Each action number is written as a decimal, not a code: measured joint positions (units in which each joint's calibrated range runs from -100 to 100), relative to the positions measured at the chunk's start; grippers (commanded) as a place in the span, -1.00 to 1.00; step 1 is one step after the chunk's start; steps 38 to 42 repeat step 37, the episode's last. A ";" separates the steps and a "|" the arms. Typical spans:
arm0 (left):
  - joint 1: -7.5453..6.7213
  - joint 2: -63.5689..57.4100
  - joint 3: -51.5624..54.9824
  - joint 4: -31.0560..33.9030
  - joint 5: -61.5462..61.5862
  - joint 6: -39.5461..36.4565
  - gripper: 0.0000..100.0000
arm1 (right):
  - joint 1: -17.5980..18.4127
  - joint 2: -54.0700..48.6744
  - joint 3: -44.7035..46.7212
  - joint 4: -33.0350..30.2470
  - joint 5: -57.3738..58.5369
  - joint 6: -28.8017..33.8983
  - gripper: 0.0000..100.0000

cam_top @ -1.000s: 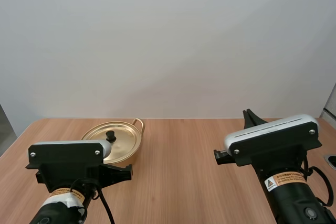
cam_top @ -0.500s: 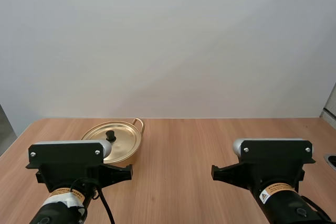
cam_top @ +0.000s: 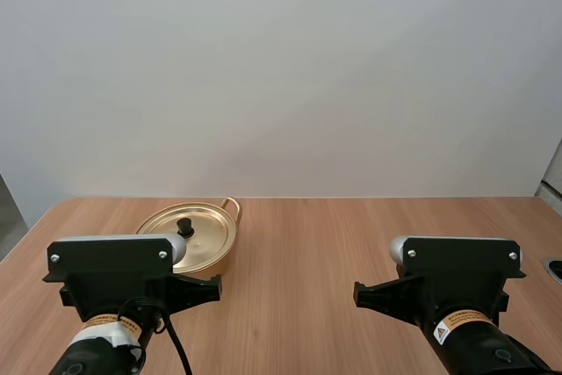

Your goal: Open the pot, put the car inside, and close it

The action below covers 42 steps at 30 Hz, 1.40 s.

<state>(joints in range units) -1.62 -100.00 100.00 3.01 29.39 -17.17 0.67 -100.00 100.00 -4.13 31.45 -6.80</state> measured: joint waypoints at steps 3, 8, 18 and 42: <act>0.00 0.00 0.00 0.00 0.00 0.00 -0.83 | 0.00 0.00 0.00 0.00 0.00 0.00 -1.00; 0.00 0.00 0.00 0.00 0.00 0.00 -0.83 | 0.00 0.00 0.00 0.00 0.00 -1.00 -1.00; 0.00 0.00 0.00 0.00 0.00 0.00 -0.83 | 0.00 0.00 0.00 0.69 0.00 -6.97 -1.00; 0.00 0.00 0.00 0.00 0.00 0.00 -0.83 | 0.00 0.00 0.00 0.76 0.00 -6.25 -1.00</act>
